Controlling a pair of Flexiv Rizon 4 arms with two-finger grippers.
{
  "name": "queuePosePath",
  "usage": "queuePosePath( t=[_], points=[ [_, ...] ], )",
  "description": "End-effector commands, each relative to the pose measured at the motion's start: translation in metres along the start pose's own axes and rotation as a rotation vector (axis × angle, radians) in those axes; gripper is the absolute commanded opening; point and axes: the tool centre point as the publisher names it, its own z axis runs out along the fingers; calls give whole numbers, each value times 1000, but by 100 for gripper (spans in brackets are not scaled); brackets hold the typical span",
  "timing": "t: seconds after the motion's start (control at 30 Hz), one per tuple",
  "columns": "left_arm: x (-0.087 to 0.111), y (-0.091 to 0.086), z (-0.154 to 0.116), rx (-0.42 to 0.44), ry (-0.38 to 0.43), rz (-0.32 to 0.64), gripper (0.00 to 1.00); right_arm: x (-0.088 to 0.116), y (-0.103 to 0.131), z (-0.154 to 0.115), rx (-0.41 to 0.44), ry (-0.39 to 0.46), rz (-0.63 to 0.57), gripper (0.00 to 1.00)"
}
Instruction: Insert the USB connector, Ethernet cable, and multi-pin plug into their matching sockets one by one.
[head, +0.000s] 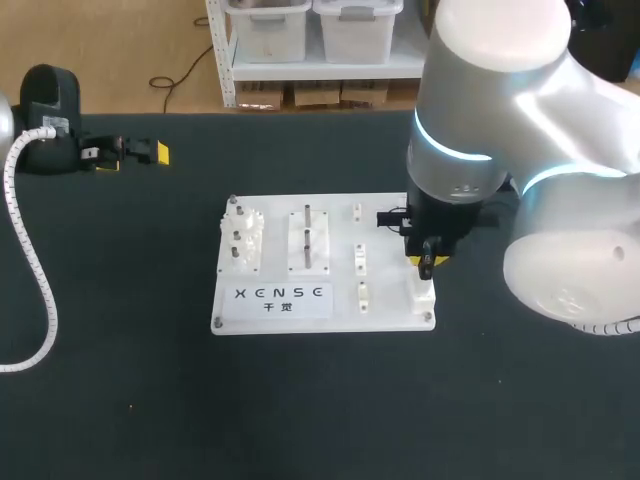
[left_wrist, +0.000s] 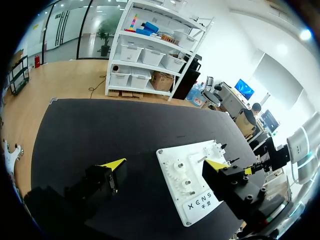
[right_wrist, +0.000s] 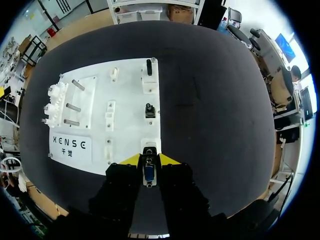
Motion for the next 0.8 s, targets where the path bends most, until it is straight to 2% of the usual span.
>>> queuePosePath(
  t=[0.03,0.8],
  points=[
    [0,0,0,0,0,0,100,1,-2,1,0,-7,4,0],
    [0,0,0,0,0,0,100,2,0,16,25,25,33,0]
  ],
)
